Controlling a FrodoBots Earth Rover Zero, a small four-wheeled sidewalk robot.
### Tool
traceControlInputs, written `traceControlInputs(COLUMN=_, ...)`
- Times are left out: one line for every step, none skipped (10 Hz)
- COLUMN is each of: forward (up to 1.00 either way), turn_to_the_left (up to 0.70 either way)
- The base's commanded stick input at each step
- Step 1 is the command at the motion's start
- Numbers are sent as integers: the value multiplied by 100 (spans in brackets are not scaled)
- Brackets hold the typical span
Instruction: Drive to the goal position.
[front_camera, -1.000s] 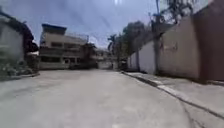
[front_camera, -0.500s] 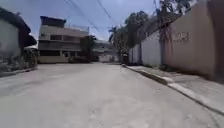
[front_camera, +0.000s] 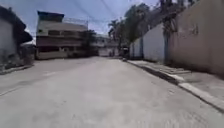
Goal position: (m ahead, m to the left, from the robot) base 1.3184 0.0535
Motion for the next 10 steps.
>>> traceControlInputs(forward=100, turn_to_the_left=3)
traceControlInputs(forward=100, turn_to_the_left=3)
traceControlInputs(forward=100, turn_to_the_left=3)
traceControlInputs(forward=100, turn_to_the_left=3)
traceControlInputs(forward=100, turn_to_the_left=3)
traceControlInputs(forward=100, turn_to_the_left=3)
traceControlInputs(forward=100, turn_to_the_left=3)
traceControlInputs(forward=100, turn_to_the_left=3)
traceControlInputs(forward=100, turn_to_the_left=3)
traceControlInputs(forward=100, turn_to_the_left=3)
